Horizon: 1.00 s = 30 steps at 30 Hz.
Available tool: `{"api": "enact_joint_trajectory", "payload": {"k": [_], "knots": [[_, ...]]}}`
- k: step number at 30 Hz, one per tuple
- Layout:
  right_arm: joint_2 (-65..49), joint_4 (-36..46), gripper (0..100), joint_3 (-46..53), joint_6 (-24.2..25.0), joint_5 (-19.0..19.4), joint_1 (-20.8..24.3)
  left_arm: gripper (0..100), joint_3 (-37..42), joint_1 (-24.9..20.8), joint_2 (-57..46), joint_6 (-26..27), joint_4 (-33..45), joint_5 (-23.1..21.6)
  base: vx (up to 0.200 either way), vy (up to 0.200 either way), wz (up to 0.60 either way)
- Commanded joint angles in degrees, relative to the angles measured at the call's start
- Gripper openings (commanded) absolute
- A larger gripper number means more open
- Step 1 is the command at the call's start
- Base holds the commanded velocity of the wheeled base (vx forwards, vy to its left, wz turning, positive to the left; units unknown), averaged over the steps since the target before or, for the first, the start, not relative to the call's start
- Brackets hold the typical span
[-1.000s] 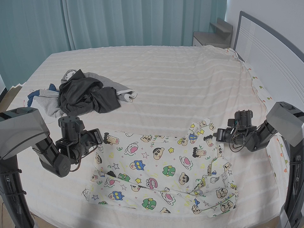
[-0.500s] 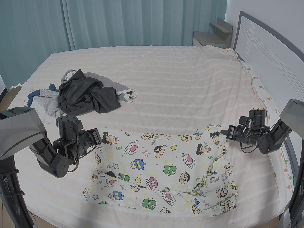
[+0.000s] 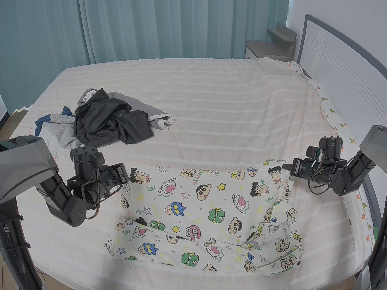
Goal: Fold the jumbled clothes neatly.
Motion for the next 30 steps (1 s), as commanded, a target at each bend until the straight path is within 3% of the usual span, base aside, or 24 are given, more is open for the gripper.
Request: {"api": "enact_joint_trajectory", "payload": {"k": [1,9,30], "knots": [[-10.24,-2.22,0,20.4,-5.75,10.84,-1.73,0,10.46,-0.25,-1.19,-0.05,-4.33,-2.05,0.0,0.0,0.0],[-13.23,-2.22,0,23.92,-7.42,11.46,-2.08,0,14.59,-0.52,1.09,-0.05,-10.66,-2.14,0.0,0.0,0.0],[-18.77,-2.13,0,33.24,-8.65,12.69,-1.64,0,23.03,-2.98,1.97,-0.32,-18.3,-2.32,0.0,0.0,0.0]]}}
